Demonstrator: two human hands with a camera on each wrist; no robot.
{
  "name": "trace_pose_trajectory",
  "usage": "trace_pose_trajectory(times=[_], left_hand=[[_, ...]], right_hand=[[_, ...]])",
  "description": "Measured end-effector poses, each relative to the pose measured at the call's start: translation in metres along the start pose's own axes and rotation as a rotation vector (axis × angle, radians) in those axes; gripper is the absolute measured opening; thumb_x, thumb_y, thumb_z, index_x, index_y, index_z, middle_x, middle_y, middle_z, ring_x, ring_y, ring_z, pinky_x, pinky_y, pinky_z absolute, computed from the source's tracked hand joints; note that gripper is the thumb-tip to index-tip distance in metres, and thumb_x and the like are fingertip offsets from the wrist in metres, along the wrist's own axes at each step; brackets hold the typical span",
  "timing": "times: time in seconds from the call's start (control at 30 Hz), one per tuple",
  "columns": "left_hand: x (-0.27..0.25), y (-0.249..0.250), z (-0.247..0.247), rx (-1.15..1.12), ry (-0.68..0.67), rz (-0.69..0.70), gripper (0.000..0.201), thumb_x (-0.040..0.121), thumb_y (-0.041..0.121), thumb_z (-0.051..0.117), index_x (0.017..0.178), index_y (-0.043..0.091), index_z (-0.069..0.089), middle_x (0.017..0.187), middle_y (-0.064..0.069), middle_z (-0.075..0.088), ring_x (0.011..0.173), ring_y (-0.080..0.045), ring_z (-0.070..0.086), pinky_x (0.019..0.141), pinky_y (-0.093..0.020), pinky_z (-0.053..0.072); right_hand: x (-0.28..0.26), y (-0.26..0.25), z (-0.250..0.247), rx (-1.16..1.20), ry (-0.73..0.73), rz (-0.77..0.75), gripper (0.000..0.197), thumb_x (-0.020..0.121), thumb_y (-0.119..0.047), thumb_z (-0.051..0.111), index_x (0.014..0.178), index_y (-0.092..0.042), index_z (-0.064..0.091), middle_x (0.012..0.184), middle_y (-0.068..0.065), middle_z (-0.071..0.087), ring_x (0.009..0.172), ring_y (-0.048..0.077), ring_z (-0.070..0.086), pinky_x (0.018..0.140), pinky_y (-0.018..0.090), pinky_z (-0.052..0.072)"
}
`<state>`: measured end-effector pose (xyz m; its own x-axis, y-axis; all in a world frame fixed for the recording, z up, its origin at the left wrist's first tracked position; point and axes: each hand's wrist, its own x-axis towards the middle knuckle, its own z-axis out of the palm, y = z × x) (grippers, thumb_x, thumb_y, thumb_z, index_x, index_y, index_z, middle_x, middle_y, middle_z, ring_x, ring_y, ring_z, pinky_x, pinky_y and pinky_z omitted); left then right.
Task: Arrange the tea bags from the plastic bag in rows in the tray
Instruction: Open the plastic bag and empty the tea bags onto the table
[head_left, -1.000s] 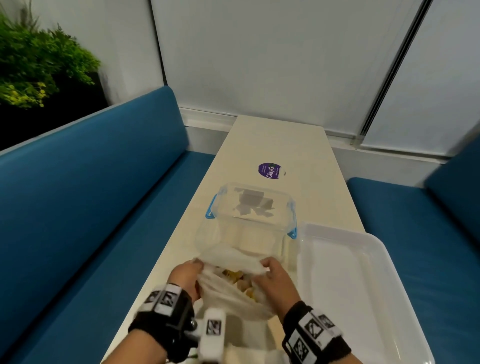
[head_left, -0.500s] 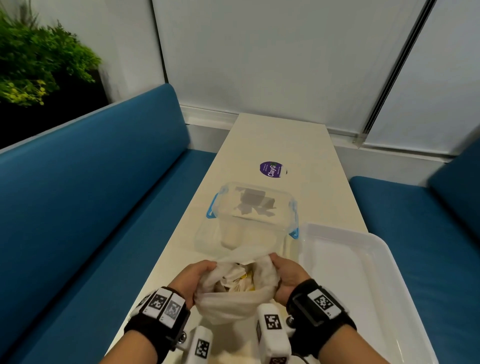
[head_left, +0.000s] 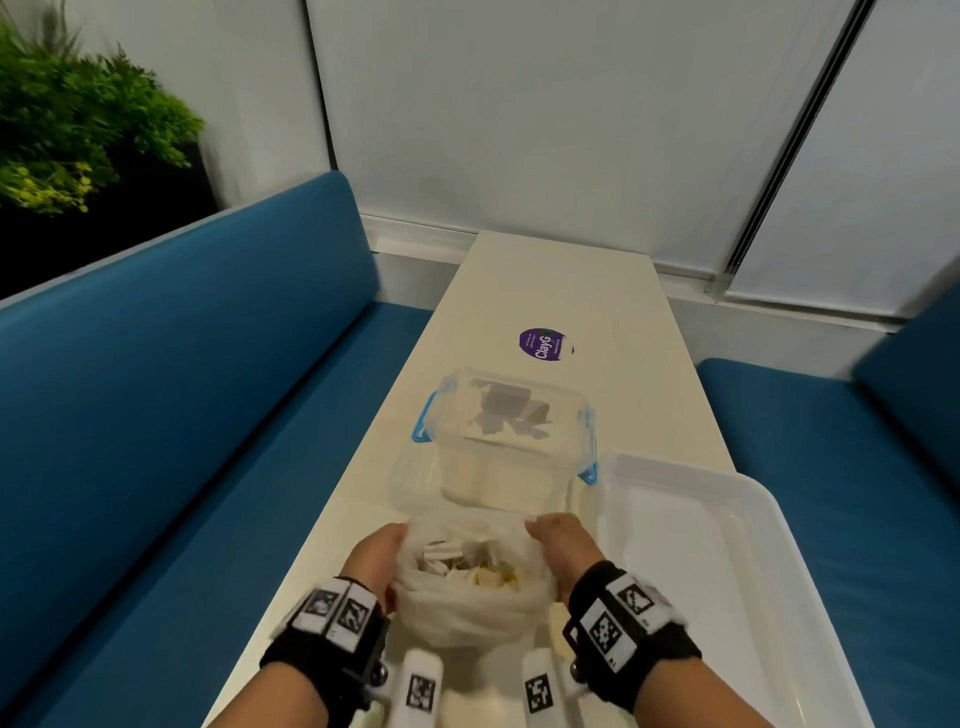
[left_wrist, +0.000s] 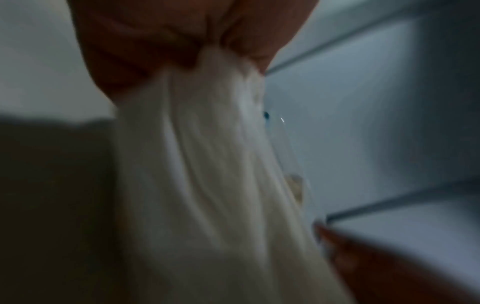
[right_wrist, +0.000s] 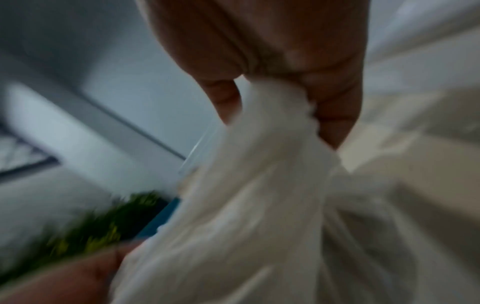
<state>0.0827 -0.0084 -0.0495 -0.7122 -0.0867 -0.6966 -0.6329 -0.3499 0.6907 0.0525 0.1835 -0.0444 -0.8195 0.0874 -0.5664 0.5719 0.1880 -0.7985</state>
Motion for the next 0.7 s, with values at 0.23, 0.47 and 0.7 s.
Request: trace_pose_trajectory(times=[0.23, 0.47, 0.7], left_hand=[[-0.009, -0.011, 0.006, 0.981, 0.176, 0.651, 0.045, 0.083, 0.007, 0.060, 0.117, 0.033, 0.046, 0.131, 0.000, 0.043, 0.120, -0.018, 0.042, 0.097, -0.028, 0.039], [-0.001, -0.006, 0.023, 1.783, 0.154, 0.655, 0.064, 0.085, 0.025, 0.053, 0.139, 0.047, 0.027, 0.158, -0.005, -0.006, 0.144, -0.026, 0.006, 0.114, -0.043, 0.015], [-0.002, 0.001, 0.018, 1.964, 0.094, 0.356, 0.097, 0.068, 0.053, 0.071, 0.142, 0.048, 0.008, 0.152, -0.010, -0.031, 0.144, -0.033, -0.011, 0.111, -0.059, 0.013]], right_hand=[[-0.036, 0.000, 0.010, -0.506, 0.049, -0.576, 0.043, 0.080, 0.011, 0.042, 0.105, -0.023, 0.050, 0.103, -0.007, 0.048, 0.096, 0.007, 0.047, 0.073, 0.006, 0.040], [-0.031, 0.005, 0.028, -1.082, -0.114, -0.525, 0.059, 0.081, -0.026, 0.066, 0.129, -0.010, 0.035, 0.127, 0.008, 0.045, 0.114, 0.025, 0.049, 0.093, 0.032, 0.042], [-0.022, 0.003, 0.016, -1.258, -0.219, -0.525, 0.090, 0.070, -0.022, 0.078, 0.142, -0.014, 0.024, 0.144, 0.007, 0.035, 0.130, 0.026, 0.041, 0.108, 0.034, 0.038]])
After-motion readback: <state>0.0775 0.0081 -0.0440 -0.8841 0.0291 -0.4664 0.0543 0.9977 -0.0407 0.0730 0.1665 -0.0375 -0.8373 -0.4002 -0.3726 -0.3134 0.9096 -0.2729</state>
